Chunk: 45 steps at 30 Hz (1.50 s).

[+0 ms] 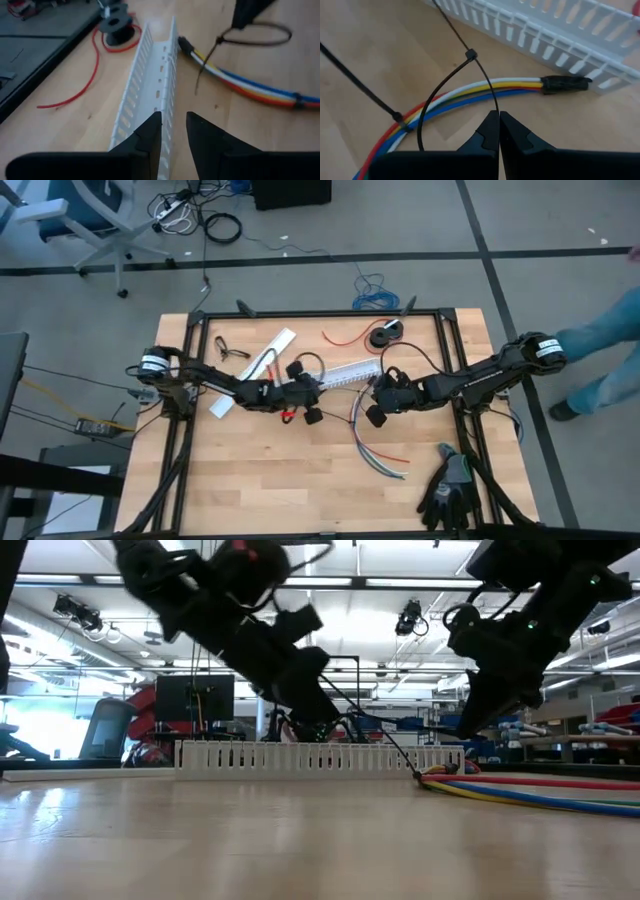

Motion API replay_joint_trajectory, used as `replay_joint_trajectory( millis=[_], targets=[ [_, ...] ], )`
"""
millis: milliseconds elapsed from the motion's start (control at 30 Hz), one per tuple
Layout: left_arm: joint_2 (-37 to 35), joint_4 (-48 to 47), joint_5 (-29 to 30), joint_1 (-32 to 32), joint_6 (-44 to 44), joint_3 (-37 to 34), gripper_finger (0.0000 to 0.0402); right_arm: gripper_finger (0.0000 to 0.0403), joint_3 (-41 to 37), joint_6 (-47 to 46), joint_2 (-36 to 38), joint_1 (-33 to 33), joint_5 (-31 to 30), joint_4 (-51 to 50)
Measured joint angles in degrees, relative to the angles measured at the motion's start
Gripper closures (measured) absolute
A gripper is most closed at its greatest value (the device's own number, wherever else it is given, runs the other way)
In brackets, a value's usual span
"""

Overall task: Ziptie cables
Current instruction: Wrap the cables together using the black zip tie

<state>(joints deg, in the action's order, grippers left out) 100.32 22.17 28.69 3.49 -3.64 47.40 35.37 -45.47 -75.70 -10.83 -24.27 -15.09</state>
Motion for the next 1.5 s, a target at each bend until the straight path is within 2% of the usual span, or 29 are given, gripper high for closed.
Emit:
replay_joint_trajectory(
  millis=[133, 267, 667, 933, 1233, 1500],
  targets=[
    [-2.4, 7.4, 0.0, 0.0, -0.9, -5.0, 0.0303, 0.0403, -0.2, 0.1, 0.0, -0.8, 0.1, 2.2],
    [-4.3, 9.4, 0.2, 0.0, -2.6, -7.2, 0.0303, 0.0403, -0.2, 1.8, 0.0, -0.8, 0.2, 3.9],
    [-4.5, 27.0, 0.7, 2.5, -4.5, -13.6, 0.0303, 0.0403, -0.2, 3.2, 0.0, -0.8, 0.2, 5.6],
    [-4.5, 29.1, 0.7, 4.6, -4.4, -13.5, 0.0303, 0.0403, -0.2, 4.3, 0.0, -0.8, 0.5, 9.7],
    [-4.5, 29.5, 0.7, 4.0, -4.3, -13.5, 0.0303, 0.0403, -0.2, 10.0, 0.0, 0.8, 0.4, 17.7],
    [-1.9, 36.1, -1.6, 2.6, -2.4, -14.0, 0.0303, 0.0403, -0.2, 12.8, 0.0, 3.5, -0.4, 18.7]
  ],
)
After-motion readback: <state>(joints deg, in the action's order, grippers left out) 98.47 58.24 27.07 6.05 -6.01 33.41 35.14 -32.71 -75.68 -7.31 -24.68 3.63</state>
